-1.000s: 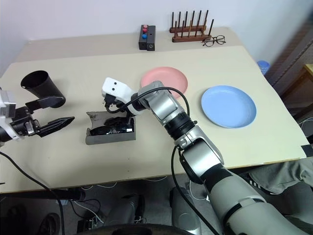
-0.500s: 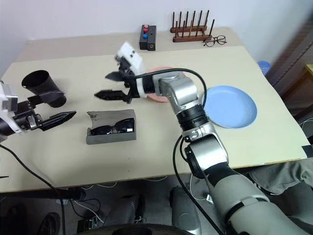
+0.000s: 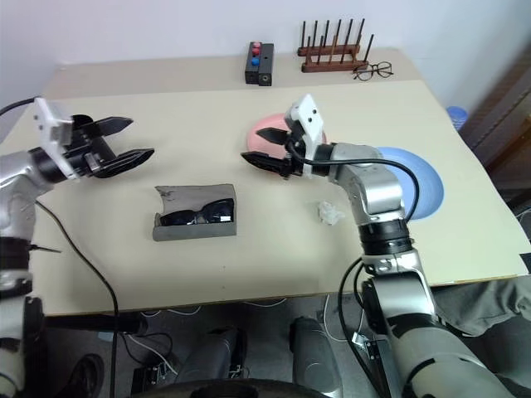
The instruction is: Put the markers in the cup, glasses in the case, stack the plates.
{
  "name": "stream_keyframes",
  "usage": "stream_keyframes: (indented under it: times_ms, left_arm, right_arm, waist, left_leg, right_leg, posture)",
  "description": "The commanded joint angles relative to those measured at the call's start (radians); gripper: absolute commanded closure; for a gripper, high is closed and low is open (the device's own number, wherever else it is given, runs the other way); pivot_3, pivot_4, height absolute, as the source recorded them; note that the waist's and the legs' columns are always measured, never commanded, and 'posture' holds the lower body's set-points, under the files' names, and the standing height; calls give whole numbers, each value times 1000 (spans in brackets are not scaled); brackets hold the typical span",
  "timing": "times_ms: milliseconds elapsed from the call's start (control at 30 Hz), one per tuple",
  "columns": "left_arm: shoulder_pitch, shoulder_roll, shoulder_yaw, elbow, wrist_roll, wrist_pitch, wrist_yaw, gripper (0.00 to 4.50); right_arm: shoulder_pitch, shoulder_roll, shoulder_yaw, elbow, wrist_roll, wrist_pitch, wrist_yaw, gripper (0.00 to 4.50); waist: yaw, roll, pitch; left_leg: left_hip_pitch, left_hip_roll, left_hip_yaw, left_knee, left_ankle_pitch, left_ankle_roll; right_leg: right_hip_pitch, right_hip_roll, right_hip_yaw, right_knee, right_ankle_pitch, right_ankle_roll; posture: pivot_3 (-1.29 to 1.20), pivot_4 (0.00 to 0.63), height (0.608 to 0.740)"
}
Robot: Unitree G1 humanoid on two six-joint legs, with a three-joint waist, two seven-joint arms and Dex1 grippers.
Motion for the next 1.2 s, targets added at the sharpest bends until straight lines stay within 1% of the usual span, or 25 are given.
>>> stream_keyframes:
  times_ms: [33,100,167,233,333,400,433,467,500,567,700,833,967,1100,1167,1200]
  left_arm:
    - [-114,-38,-37,183,82,-134,4,0]
    - [-169,-63,-45,266,102,-175,-7,0]
    - [-219,-94,-52,337,113,-203,-28,0]
    - [-248,-107,-62,390,127,-214,-58,0]
    - [-270,-110,-83,448,159,-229,-102,0]
    - [-279,-111,-86,466,163,-204,-148,0]
    - [-279,-111,-90,471,173,-211,-155,539]
    - [-276,-111,-98,476,187,-231,-157,846]
    - [-268,-112,-111,479,205,-260,-157,1318]
    - [-259,-120,-128,487,233,-299,-144,2358]
    - [-245,-139,-139,489,255,-323,-137,4458]
    - [-224,-141,-163,498,295,-363,-119,4458]
    - [-217,-149,-162,504,301,-347,-116,4458]
    - [-204,-141,-183,489,309,-288,-187,4458]
    - [-196,-141,-176,471,294,-279,-221,4458]
    - [-198,-141,-169,465,282,-246,-235,4458]
  right_arm:
    - [4,-4,-43,-97,68,88,-63,1297]
    - [25,-27,-51,-138,132,153,-33,1297]
    - [41,-39,-70,-165,171,206,-50,769]
    - [63,-56,-64,-200,184,215,-54,13]
    - [92,-80,-31,-245,166,197,-68,13]
    - [100,-87,-22,-261,170,196,-73,13]
    - [103,-90,-20,-267,173,193,-74,0]
    - [103,-90,-21,-272,178,193,-76,0]
    - [102,-91,-22,-275,179,186,-80,0]
    - [103,-95,-20,-280,178,180,-83,0]
    - [105,-101,-4,-280,167,166,-88,0]
    - [105,-108,15,-281,153,143,-94,0]
    - [109,-112,28,-286,151,130,-96,0]
    - [108,-115,40,-282,145,118,-102,0]
    - [106,-115,42,-283,146,118,-105,0]
    - [106,-115,42,-283,146,117,-105,0]
  waist:
    - [-2,0,0]
    - [-8,0,0]
    - [-9,0,0]
    - [-9,0,0]
    - [-9,0,0]
    - [-9,0,0]
    - [-9,0,0]
    - [-8,0,0]
    - [-7,0,0]
    - [-6,-1,0]
    - [-4,-1,0]
    - [-7,0,0]
    - [-7,-1,0]
    - [-6,-1,0]
    - [-6,-1,0]
    - [-6,-1,0]
  left_leg:
    - [0,0,0,0,0,0]
    - [-1,0,1,1,0,0]
    - [-3,0,0,1,0,0]
    - [-4,1,0,1,0,0]
    - [-5,0,1,2,0,1]
    - [-5,0,1,2,0,1]
    - [-5,0,1,2,0,1]
    - [-5,0,1,2,0,1]
    - [-5,0,0,2,0,1]
    - [-5,0,0,3,0,1]
    - [-5,0,0,3,0,1]
    - [-5,0,0,3,0,1]
    - [-5,0,0,3,0,1]
    - [-5,0,0,4,0,1]
    - [-5,0,0,4,0,1]
    - [-5,0,0,4,0,1]
  right_leg:
    - [0,0,0,0,0,0]
    - [-1,0,0,1,0,0]
    - [-3,0,0,0,0,0]
    - [-3,0,0,0,0,0]
    - [-4,0,0,0,0,1]
    - [-4,0,0,0,0,1]
    - [-4,1,0,1,0,1]
    - [-4,1,0,1,0,1]
    - [-4,1,0,1,0,1]
    - [-4,1,0,1,0,1]
    - [-3,0,0,1,0,1]
    - [-4,1,0,1,0,1]
    - [-4,1,0,1,0,1]
    - [-4,1,0,1,0,1]
    - [-3,1,-1,1,0,1]
    - [-3,1,-1,1,0,1]
  posture:
    - [0,150,740]
    - [0,150,740]
    - [0,150,740]
    - [0,150,740]
    - [0,150,740]
    - [0,150,740]
    - [0,150,740]
    - [0,150,740]
    - [0,150,740]
    - [0,150,740]
    - [0,150,740]
    - [0,150,740]
    - [0,150,740]
    - [0,150,740]
    - [0,150,740]
    - [0,150,740]
